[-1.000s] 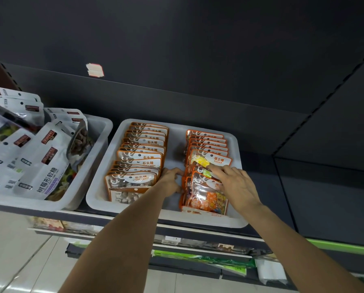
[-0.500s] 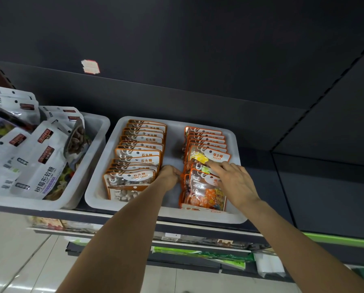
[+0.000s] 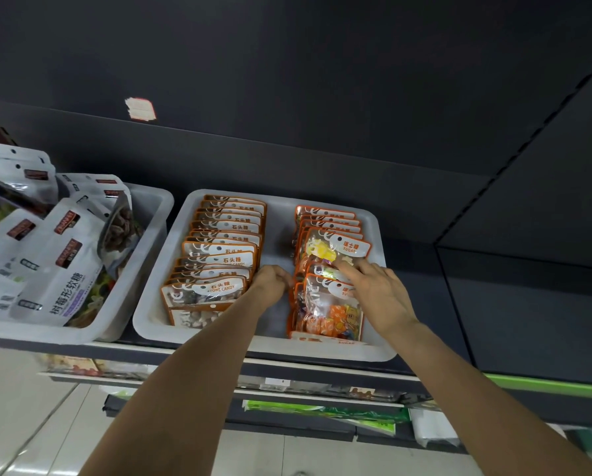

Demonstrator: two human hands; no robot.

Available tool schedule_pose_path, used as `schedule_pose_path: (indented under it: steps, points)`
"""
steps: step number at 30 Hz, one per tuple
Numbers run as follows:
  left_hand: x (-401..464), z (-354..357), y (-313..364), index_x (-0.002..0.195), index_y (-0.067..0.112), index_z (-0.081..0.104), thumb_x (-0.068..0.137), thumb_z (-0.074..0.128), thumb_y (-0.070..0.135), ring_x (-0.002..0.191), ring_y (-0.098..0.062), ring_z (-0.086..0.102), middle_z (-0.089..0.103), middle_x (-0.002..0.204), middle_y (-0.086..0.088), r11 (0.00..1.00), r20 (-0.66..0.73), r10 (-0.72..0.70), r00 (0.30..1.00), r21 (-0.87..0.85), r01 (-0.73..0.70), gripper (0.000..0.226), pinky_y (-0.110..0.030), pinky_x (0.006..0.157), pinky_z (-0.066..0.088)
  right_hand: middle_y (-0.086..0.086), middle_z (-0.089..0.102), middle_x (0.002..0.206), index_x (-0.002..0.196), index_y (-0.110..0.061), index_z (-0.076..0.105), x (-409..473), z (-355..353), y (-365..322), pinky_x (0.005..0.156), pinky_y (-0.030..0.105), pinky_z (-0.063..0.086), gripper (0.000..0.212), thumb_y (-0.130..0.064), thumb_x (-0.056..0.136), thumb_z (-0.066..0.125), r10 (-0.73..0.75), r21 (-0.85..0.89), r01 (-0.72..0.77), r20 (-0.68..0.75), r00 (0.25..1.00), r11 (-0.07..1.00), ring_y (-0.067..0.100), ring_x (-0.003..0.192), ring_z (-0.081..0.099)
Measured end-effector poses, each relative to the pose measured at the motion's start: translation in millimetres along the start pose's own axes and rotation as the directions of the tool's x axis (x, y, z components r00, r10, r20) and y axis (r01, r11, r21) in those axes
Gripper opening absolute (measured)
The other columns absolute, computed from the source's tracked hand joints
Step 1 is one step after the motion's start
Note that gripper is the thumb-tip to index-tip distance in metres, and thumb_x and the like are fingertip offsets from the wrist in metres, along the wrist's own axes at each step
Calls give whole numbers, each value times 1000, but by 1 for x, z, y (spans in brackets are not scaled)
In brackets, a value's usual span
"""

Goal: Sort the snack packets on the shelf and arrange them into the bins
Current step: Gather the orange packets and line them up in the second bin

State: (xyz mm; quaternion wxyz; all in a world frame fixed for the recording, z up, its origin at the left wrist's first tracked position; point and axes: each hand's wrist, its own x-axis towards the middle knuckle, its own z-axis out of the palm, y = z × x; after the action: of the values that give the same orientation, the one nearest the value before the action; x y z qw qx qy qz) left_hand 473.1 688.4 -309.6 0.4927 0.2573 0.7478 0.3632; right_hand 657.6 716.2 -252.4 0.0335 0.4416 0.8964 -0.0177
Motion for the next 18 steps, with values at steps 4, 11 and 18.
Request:
schedule_pose_path:
  steps: [4,11,18]
  points:
    - [-7,-4,2,74,12,53,92,49,-7,90,-22,60,59,82,-5,998,44,59,997,27,-61,26,-28,86,52,2,43,139,143,-33,23,2,-3,0,104,31,32,66,-22,90,61,19,0,-19,25,1000,1000,20,125,44]
    - [-27,-6,11,95,6,56,96,41,0,88,-19,60,61,96,-8,919,-100,268,958,325,-223,16,-23,81,51,6,43,138,146,-31,20,-2,-18,2,99,29,38,63,-26,93,54,59,-4,-58,97,994,998,24,119,46]
    - [-43,-16,19,107,6,57,93,49,-1,93,-21,62,65,104,-11,826,-230,412,882,503,-255,18,-25,77,50,8,49,128,145,-28,25,-5,-27,-5,96,32,42,58,-28,94,53,60,2,-61,112,992,998,26,113,51]
